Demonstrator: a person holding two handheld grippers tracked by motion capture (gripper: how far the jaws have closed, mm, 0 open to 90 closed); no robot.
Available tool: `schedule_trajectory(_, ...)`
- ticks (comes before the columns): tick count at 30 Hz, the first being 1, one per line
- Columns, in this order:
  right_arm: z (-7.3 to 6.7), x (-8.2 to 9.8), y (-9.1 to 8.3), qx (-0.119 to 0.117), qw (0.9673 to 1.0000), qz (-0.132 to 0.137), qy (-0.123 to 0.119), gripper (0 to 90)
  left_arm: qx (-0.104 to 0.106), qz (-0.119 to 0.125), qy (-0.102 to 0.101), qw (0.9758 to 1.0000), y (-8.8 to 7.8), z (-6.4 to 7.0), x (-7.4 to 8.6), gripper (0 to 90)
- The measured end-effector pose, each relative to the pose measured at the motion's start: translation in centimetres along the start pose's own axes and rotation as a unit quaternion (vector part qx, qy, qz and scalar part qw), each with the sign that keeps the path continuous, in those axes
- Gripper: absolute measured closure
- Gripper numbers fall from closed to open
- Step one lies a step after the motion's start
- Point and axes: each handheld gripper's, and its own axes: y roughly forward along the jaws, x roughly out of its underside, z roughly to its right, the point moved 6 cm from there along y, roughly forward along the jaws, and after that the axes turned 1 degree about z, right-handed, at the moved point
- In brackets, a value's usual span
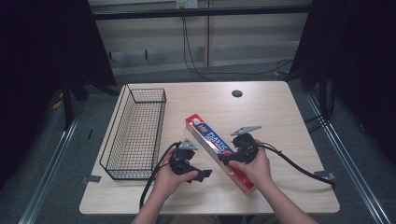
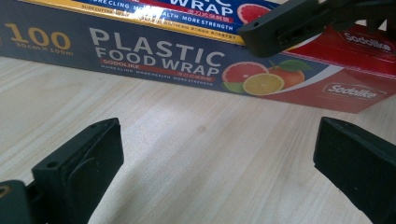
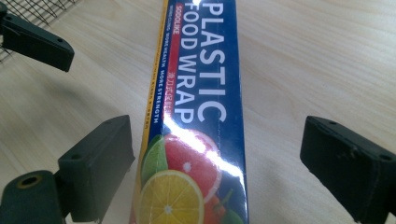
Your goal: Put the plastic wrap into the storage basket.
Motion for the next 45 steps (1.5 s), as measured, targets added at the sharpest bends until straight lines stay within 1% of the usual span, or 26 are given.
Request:
schedule_trajectory(3, -0.1, 0.0, 0.2, 0.002, 1.0, -0.006, -0.006, 11.5, -0.001, 0.001, 0.0, 1.0, 0.0, 0.0, 0.0, 1.7)
schedule_trajectory(4, -0.1, -0.1, 0.3, -0.001, 0.9999, -0.014, 0.001, 12.1, -0.003, 0.0, -0.001, 1.0, -0.1, 0.0, 0.0, 1.7)
schedule_trajectory(5, -0.1, -0.1, 0.3, -0.001, 0.9999, -0.014, 0.001, 12.1, -0.003, 0.001, -0.001, 1.0, -0.1, 0.0, 0.0, 1.7)
schedule_trajectory(6, -0.1, 0.0, 0.5, -0.002, 0.9998, -0.018, 0.01, 12.2, -0.002, 0.003, -0.001, 1.0, -0.1, -0.1, -0.1, 1.7)
schedule_trajectory(7, -0.1, 0.0, 0.5, -0.002, 0.9998, -0.018, 0.01, 12.2, -0.002, 0.003, 0.0, 1.0, -0.1, -0.1, -0.1, 1.7)
schedule_trajectory(9, 0.1, 0.0, 0.6, 0.001, 0.9995, -0.03, 0.007, 13.2, -0.002, 0.003, -0.002, 1.0, -0.1, -0.1, -0.1, 1.7)
schedule_trajectory(11, 0.1, 0.1, 0.7, -0.001, 0.9994, -0.033, 0.005, 13.8, -0.003, 0.003, -0.001, 1.0, -0.1, -0.1, -0.1, 1.7)
schedule_trajectory(12, 0.1, 0.1, 0.8, -0.002, 0.9993, -0.036, 0.01, 13.8, -0.003, 0.003, -0.001, 1.0, -0.1, -0.1, -0.1, 1.7)
schedule_trajectory(14, 0.1, 0.1, 0.8, -0.002, 0.9991, -0.041, 0.01, 13.9, -0.004, 0.002, -0.001, 1.0, -0.1, -0.1, -0.1, 1.7)
schedule_trajectory(19, 0.1, 0.2, 0.9, -0.005, 0.9989, -0.045, 0.008, 15.5, -0.006, -0.002, 0.001, 1.0, -0.1, -0.1, 0.0, 1.7)
schedule_trajectory(26, -0.2, 0.3, 1.0, -0.011, 0.9984, -0.054, 0.014, 19.1, -0.006, 0.002, 0.001, 1.0, -0.1, -0.1, -0.1, 1.7)
schedule_trajectory(27, -0.2, 0.3, 1.0, -0.011, 0.9984, -0.054, 0.013, 19.6, -0.007, 0.0, 0.001, 1.0, -0.1, -0.1, 0.0, 1.7)
schedule_trajectory(28, -0.2, 0.3, 1.0, -0.01, 0.9984, -0.055, 0.004, 20.1, -0.007, 0.0, 0.001, 1.0, -0.1, -0.1, -0.1, 1.7)
schedule_trajectory(29, -0.5, 0.3, 1.2, -0.003, 0.9982, -0.059, -0.009, 23.4, -0.007, 0.001, 0.001, 1.0, -0.1, -0.1, -0.1, 1.7)
schedule_trajectory(30, -0.5, 0.3, 1.2, -0.003, 0.9982, -0.059, -0.009, 23.4, -0.007, 0.001, 0.001, 1.0, -0.1, -0.1, -0.1, 1.7)
schedule_trajectory(31, -1.0, 0.4, 1.4, -0.003, 0.9968, -0.076, -0.024, 25.7, -0.008, 0.0, 0.001, 1.0, -0.1, -0.1, 0.0, 1.7)
schedule_trajectory(33, -1.0, 0.4, 1.5, -0.002, 0.9967, -0.078, -0.024, 25.9, -0.009, 0.001, 0.001, 1.0, -0.2, -0.1, 0.0, 1.7)
schedule_trajectory(36, -1.0, 0.3, 1.5, 0.0, 0.9968, -0.077, -0.02, 28.4, -0.009, 0.003, 0.001, 1.0, -0.2, -0.2, 0.0, 1.7)
schedule_trajectory(37, -0.9, 0.3, 1.5, 0.001, 0.997, -0.073, -0.024, 28.5, -0.01, 0.004, 0.001, 0.9999, -0.2, -0.3, 0.0, 1.8)
schedule_trajectory(38, -0.9, 0.3, 1.5, 0.0, 0.997, -0.073, -0.024, 29.6, -0.01, -0.001, 0.001, 0.9999, -0.3, -0.3, 0.0, 1.8)
schedule_trajectory(40, -1.0, 0.3, 1.5, -0.006, 0.9971, -0.072, -0.025, 33.0, -0.011, 0.002, 0.0, 0.9999, -0.3, -0.3, 0.0, 1.8)
schedule_trajectory(41, -1.2, 0.3, 1.4, -0.011, 0.997, -0.074, -0.021, 36.6, -0.011, 0.002, 0.0, 0.9999, -0.3, -0.3, 0.0, 1.9)
schedule_trajectory(43, -1.2, 0.3, 1.5, -0.013, 0.9971, -0.071, -0.024, 36.8, -0.012, 0.001, 0.001, 0.9999, -0.3, -0.3, 0.0, 1.9)
schedule_trajectory(45, -1.2, 0.3, 1.4, -0.008, 0.9972, -0.071, -0.023, 37.8, -0.012, -0.001, 0.001, 0.9999, -0.3, -0.3, 0.0, 1.9)
